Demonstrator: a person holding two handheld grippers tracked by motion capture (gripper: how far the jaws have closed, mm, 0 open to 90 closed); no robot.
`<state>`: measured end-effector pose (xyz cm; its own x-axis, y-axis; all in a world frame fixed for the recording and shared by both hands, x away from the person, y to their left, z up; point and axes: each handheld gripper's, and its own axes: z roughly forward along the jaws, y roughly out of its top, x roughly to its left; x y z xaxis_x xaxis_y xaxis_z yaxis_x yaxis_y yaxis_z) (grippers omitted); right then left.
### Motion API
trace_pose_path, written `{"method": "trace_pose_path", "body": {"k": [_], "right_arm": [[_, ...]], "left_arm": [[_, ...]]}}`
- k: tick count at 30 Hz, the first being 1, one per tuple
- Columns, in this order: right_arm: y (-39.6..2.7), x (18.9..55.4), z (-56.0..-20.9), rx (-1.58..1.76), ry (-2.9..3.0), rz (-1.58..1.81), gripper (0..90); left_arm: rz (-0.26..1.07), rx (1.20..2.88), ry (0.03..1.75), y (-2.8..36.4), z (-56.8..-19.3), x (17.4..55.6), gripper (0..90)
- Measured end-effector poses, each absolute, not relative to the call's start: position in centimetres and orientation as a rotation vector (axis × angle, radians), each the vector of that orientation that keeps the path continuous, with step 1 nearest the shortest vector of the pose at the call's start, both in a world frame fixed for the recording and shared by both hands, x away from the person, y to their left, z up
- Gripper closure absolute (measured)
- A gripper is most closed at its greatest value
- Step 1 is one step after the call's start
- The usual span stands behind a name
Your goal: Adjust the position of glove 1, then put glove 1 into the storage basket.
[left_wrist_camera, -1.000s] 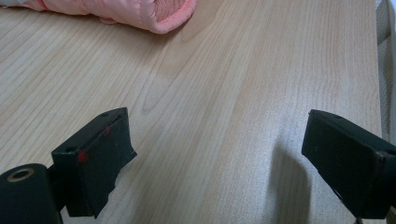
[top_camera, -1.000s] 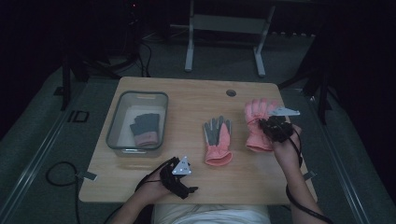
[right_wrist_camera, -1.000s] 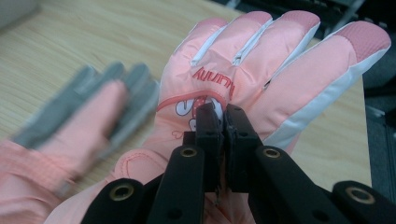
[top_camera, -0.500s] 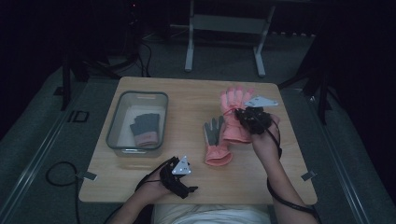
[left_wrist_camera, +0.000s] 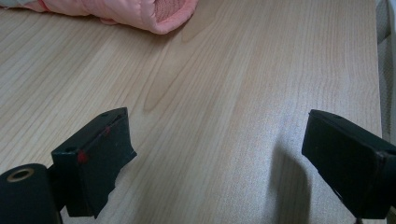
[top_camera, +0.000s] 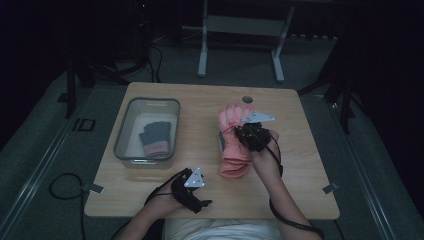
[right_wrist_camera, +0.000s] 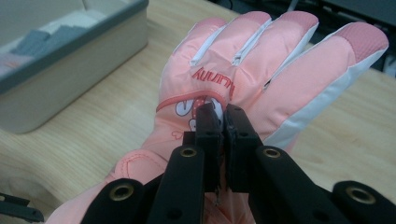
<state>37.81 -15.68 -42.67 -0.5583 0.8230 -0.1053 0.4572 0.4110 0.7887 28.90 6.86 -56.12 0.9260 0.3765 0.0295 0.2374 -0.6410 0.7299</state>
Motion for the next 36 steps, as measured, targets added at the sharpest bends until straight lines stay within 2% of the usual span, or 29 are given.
{"method": "trace_pose_path", "body": {"k": [15,28,31,36], "right_arm": [[-15.2,38.5,-47.4,1.190,2.233,0.873,85.9],[-14.7,39.6,-49.4,1.203,2.277,0.808,83.7],[-14.6,39.8,-49.2,1.188,2.286,0.810,78.7],[-14.9,39.3,-47.9,1.155,2.267,0.904,64.8]], "left_arm": [[0.223,2.297,0.433,6.8,-56.1,28.9,8.0],[0.221,2.297,0.435,6.8,-56.2,28.8,8.0],[0.223,2.302,0.433,6.8,-56.2,28.9,8.0],[0.223,2.305,0.435,6.8,-56.2,28.9,8.0]]}}
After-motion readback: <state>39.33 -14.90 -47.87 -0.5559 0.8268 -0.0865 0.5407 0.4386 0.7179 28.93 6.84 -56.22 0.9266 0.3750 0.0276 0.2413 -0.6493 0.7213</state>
